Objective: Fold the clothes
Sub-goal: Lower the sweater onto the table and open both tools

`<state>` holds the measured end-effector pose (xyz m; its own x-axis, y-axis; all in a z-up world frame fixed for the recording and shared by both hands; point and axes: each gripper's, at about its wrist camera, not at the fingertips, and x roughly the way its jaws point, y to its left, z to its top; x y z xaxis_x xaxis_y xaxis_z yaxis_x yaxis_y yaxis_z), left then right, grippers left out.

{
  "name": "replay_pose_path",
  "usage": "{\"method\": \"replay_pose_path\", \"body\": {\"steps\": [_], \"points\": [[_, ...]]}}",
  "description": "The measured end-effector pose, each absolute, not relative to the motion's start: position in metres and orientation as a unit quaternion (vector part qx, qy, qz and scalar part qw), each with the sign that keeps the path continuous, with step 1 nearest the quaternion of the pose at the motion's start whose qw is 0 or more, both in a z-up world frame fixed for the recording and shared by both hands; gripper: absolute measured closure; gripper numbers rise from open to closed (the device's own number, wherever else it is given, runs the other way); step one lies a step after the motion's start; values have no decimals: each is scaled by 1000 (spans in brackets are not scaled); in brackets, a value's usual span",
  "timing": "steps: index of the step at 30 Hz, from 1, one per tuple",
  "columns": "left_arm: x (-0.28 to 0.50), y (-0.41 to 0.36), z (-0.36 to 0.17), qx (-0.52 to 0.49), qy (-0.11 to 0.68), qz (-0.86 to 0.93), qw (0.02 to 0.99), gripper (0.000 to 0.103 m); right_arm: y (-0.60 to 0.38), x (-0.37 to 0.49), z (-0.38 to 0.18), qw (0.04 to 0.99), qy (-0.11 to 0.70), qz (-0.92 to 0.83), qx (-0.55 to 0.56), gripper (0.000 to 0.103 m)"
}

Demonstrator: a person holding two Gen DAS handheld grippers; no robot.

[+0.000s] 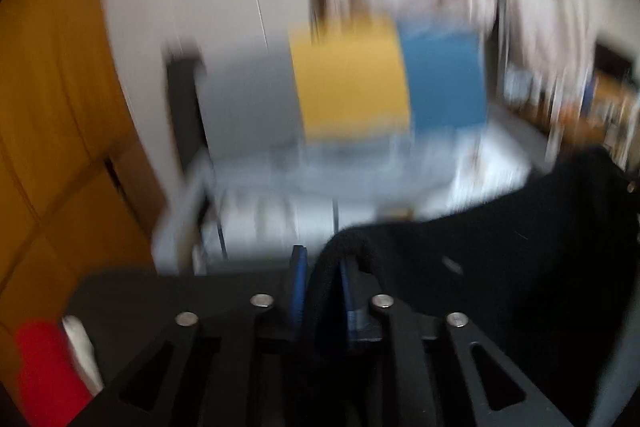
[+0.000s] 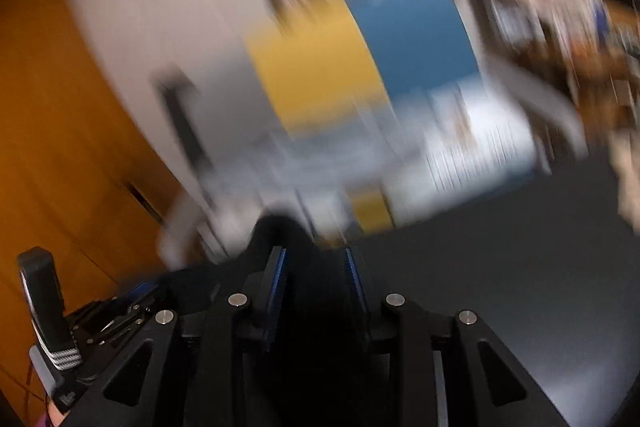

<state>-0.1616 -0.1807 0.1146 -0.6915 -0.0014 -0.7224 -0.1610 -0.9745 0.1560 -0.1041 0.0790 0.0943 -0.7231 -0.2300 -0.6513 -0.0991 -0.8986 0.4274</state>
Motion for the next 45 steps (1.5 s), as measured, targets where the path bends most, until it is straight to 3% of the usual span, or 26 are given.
{"method": "replay_pose_path", "body": {"steps": [3, 5, 7, 10, 15, 19, 26, 28, 29, 32, 45], "points": [[-165, -181, 3, -519, 100, 848, 36, 83, 88, -85, 5, 14, -267, -850, 454, 73], [-119, -184, 3, -418, 108, 902, 31, 78, 94, -45, -11, 17, -271, -856, 440, 73], [-75, -184, 12, -352, 154, 923, 16, 52, 99, 1, -11, 10, -249, -874, 418, 73], [-19, -183, 16, -297, 166, 940, 23, 36, 105, 52, -7, 24, -224, -878, 423, 73], [27, -182, 5, -268, 158, 950, 30, 24, 112, 123, -10, 39, -243, -862, 444, 73], [4, -165, -11, -324, 184, 928, 23, 24, 101, 149, -9, 74, -258, -845, 463, 73], [-42, -173, -23, -391, 144, 909, 14, 22, 47, 148, -21, 132, -190, -828, 511, 72], [-40, -175, -28, -388, 143, 910, 13, 18, 40, 152, -20, 134, -169, -841, 497, 87], [-37, -175, -29, -384, 145, 912, 12, 18, 38, 152, -18, 132, -154, -845, 496, 92], [-31, -174, -30, -376, 157, 913, -1, 15, 44, 149, -3, 117, -120, -860, 483, 98], [-23, -166, -28, -357, 196, 913, -28, 11, 174, 104, 47, -8, -103, -891, 442, 98]]}}
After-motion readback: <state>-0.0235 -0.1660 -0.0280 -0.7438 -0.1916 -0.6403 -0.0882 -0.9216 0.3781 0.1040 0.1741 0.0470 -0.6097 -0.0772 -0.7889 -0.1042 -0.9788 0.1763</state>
